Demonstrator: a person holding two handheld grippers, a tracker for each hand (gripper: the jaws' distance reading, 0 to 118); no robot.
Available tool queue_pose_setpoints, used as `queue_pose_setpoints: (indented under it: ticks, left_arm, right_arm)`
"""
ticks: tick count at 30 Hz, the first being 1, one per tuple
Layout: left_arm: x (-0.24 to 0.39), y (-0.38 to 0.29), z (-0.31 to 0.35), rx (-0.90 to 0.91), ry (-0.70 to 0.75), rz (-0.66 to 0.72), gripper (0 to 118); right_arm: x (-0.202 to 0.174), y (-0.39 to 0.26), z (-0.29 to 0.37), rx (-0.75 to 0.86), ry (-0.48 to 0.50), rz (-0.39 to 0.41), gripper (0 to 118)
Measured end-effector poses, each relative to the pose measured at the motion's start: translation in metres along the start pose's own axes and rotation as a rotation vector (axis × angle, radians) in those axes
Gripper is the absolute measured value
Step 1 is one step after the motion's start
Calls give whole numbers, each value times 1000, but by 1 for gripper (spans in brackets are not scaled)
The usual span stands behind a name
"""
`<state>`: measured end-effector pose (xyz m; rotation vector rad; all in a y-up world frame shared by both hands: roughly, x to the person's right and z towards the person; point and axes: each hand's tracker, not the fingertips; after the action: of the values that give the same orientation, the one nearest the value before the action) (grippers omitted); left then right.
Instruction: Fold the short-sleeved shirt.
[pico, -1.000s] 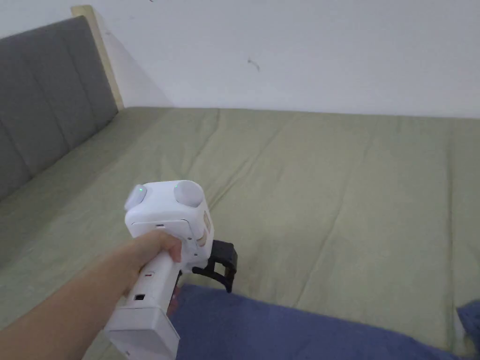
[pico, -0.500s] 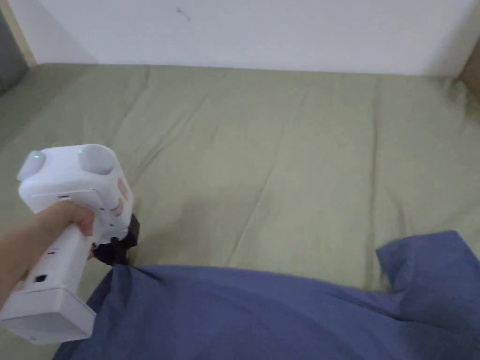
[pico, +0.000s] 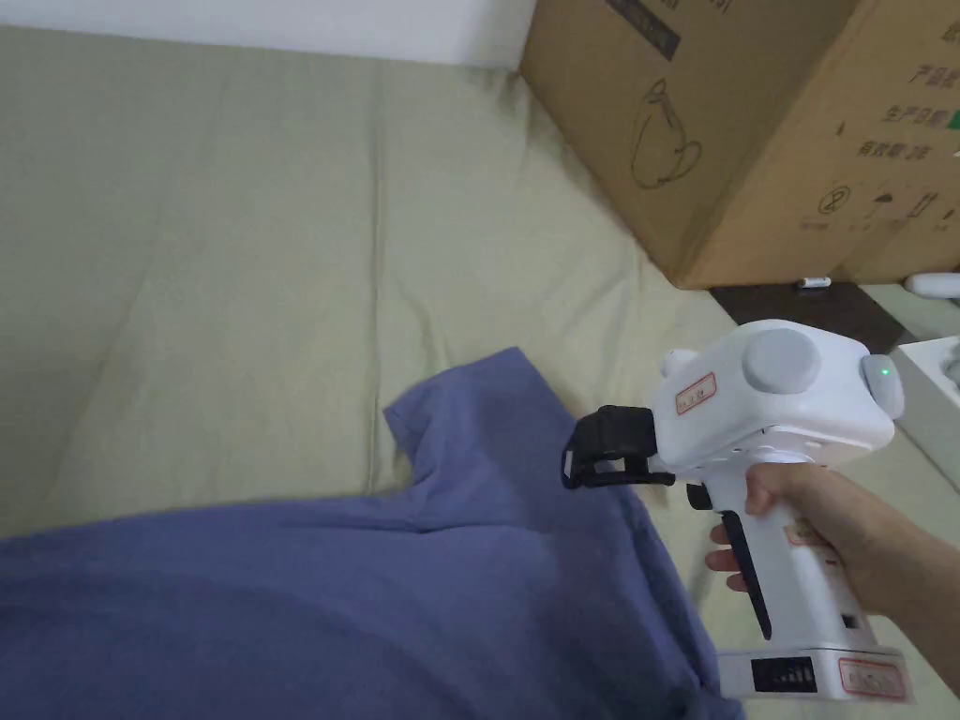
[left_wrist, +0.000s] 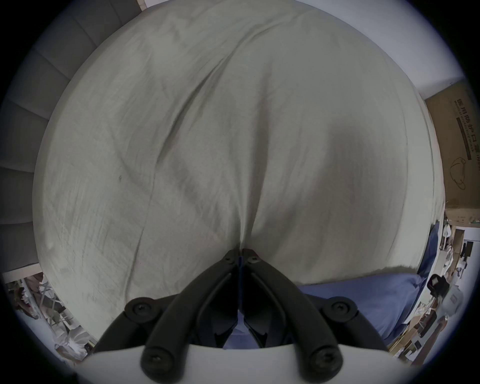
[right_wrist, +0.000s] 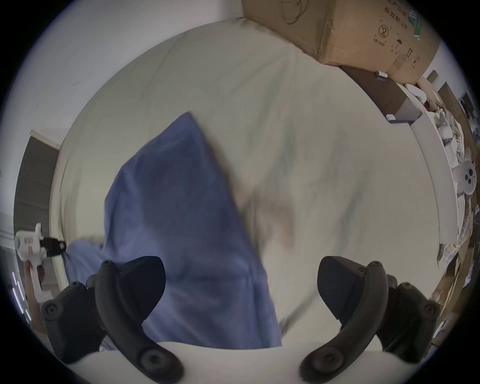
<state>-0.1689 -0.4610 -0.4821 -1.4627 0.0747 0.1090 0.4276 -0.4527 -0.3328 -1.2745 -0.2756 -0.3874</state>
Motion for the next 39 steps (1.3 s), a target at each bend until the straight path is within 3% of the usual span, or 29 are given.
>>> queue_pose_setpoints:
  ticks: [4, 6, 7, 8, 10, 11, 12, 17, 20, 22, 31, 35, 39]
  left_arm:
    - [0, 0, -4, 3, -6, 10, 1]
    - [1, -2, -3, 10, -2, -2, 1]
    - [2, -2, -2, 14, 2, -14, 1]
    - [4, -3, -1, 18, 5, -22, 1]
    - [4, -5, -1, 21, 3, -17, 1]
    - [3, -5, -1, 27, 6, -13, 1]
    - [5, -7, -1, 34, 8, -10, 1]
    - [-4, -16, 16, 66, -40, 20, 1]
    - [-26, -26, 39, 51, -189, 92, 1]
    - [-41, -40, 60, 89, -248, 92, 1]
    - [-119, -137, 148, 207, -389, 135, 1]
    - [-143, -192, 154, 205, -415, 122, 1]
    - [-149, -238, 129, 130, -391, 94, 1]
  right_arm:
    - [-4, -18, -30, -81, -82, 57, 112]
    - [-16, -24, -24, 5, -109, 122, 106]
    - [-17, -34, -14, 14, -88, 120, 97]
    - [-19, -36, -7, 35, -81, 112, 82]
    - [-20, -36, 4, 76, -56, 89, 0]
    - [-15, -39, 5, 45, 38, 44, 0]
    - [-16, -39, 3, -15, 42, 54, 0]
    - [-25, -55, 16, 99, 0, 79, 0]
    - [-19, -58, 48, 138, 91, 18, 0]
    - [-17, -68, 74, 187, 107, 24, 0]
    - [6, -137, 198, 299, 228, -2, 0]
    - [16, -187, 213, 275, 225, 7, 0]
    - [27, -233, 191, 161, 158, 26, 0]
